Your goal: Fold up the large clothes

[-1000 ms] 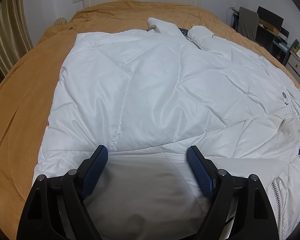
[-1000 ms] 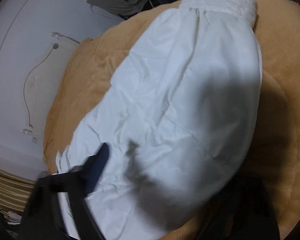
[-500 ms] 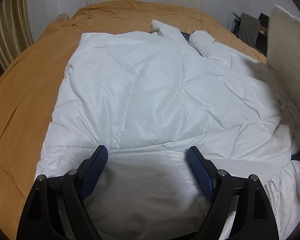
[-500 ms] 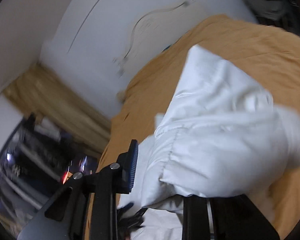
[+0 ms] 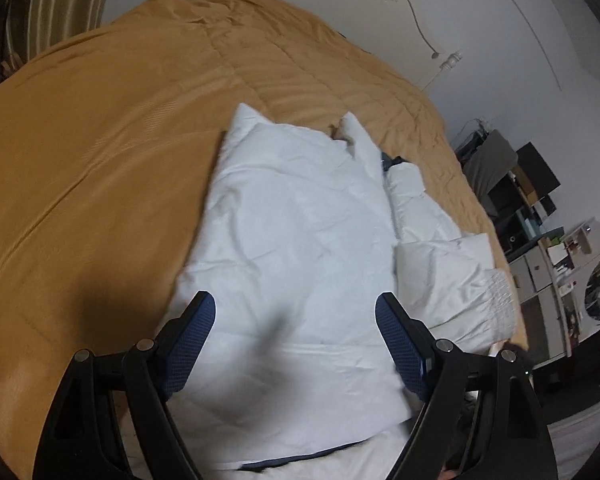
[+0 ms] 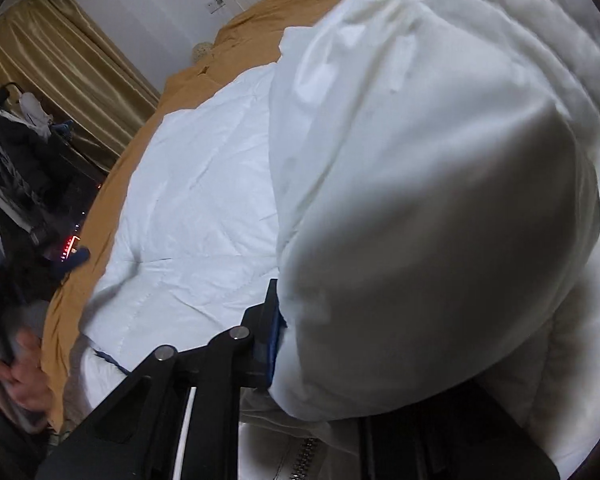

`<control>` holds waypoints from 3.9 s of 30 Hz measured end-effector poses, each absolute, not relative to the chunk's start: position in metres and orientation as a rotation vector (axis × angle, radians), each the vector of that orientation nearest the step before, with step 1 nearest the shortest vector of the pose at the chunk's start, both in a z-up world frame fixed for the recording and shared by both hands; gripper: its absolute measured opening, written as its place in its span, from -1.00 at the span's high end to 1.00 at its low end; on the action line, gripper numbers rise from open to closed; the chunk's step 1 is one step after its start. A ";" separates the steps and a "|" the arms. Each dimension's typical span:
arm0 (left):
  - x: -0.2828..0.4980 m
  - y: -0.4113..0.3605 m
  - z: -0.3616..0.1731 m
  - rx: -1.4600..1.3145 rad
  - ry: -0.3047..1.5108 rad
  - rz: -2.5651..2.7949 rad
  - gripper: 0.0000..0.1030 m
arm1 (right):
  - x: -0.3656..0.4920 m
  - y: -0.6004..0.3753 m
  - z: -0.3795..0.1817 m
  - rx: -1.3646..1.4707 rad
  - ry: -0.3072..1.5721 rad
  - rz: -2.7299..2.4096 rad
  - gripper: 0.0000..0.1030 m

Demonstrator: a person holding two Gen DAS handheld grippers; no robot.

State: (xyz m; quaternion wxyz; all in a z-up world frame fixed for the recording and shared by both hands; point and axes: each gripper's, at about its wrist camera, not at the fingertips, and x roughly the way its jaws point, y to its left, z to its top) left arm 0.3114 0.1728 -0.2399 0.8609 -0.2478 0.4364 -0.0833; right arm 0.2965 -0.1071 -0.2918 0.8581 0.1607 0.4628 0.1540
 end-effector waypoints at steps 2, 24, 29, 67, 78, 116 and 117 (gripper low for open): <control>0.334 0.143 -0.212 -0.516 0.943 -0.252 -0.61 | 0.292 -0.104 -0.294 0.297 0.953 0.320 0.70; 0.410 -0.152 -0.257 0.264 1.486 -0.206 0.10 | 0.268 -0.099 -0.300 0.303 0.907 0.350 0.65; 0.417 -0.121 -0.248 0.167 1.508 -0.201 0.70 | 0.265 -0.099 -0.298 0.298 0.906 0.351 0.61; 0.282 0.176 -0.235 -0.516 1.010 -0.255 0.78 | 0.292 -0.070 -0.293 0.037 0.910 0.130 -0.99; 0.305 0.137 -0.334 -0.334 1.070 -0.192 0.79 | 0.254 -0.116 -0.246 0.148 0.841 0.155 -0.98; 0.269 0.096 -0.298 -0.142 0.947 -0.160 -0.83 | 0.434 -0.208 -0.203 0.085 0.998 -0.197 -1.00; 0.273 0.094 -0.307 -0.114 0.983 -0.150 -0.83 | 0.420 -0.204 -0.194 0.087 0.976 -0.165 -1.00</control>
